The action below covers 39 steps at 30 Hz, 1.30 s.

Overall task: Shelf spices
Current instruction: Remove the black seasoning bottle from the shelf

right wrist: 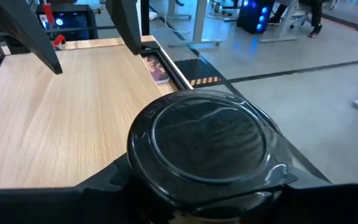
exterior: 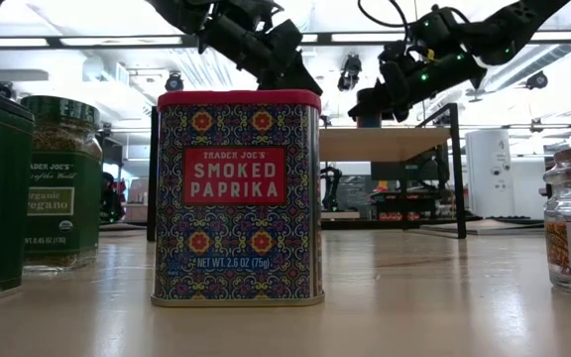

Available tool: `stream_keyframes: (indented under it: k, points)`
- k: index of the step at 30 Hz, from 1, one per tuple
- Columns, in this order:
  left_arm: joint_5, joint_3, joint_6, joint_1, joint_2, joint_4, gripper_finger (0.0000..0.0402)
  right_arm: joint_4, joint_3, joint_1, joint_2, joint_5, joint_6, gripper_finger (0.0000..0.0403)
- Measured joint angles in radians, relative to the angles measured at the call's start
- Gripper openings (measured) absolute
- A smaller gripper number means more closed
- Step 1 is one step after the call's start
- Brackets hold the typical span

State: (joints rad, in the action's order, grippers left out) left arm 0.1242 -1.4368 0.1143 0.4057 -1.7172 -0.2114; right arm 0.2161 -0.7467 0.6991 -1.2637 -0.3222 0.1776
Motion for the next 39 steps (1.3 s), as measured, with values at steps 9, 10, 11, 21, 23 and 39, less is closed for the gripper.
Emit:
stream_keyframes:
  k: [9,10,11,21,23,39]
  points:
    - [0.025,0.000,-0.007,-0.001,0.000,-0.022,0.0231,-0.001,0.000,0.000,0.031,-0.001,-0.001,0.0184]
    - [0.034,0.000,-0.010,-0.001,0.000,-0.026,0.0231,-0.002,0.000,0.000,0.037,-0.004,-0.001,0.0181]
    - [0.048,0.000,-0.014,-0.001,0.000,-0.027,0.0231,-0.001,0.000,0.000,0.044,-0.015,-0.002,0.0177]
    - [0.115,0.000,-0.025,-0.013,0.000,-0.032,0.0231,-0.018,0.000,-0.006,0.147,-0.089,-0.055,0.0179]
    - [0.124,0.000,-0.027,-0.020,0.000,-0.031,0.0231,-0.050,-0.008,-0.007,0.174,-0.105,-0.061,0.0177]
    - [0.124,-0.111,-0.029,-0.079,0.011,-0.119,0.0231,-0.318,-0.178,-0.081,0.276,-0.109,-0.040,0.0170]
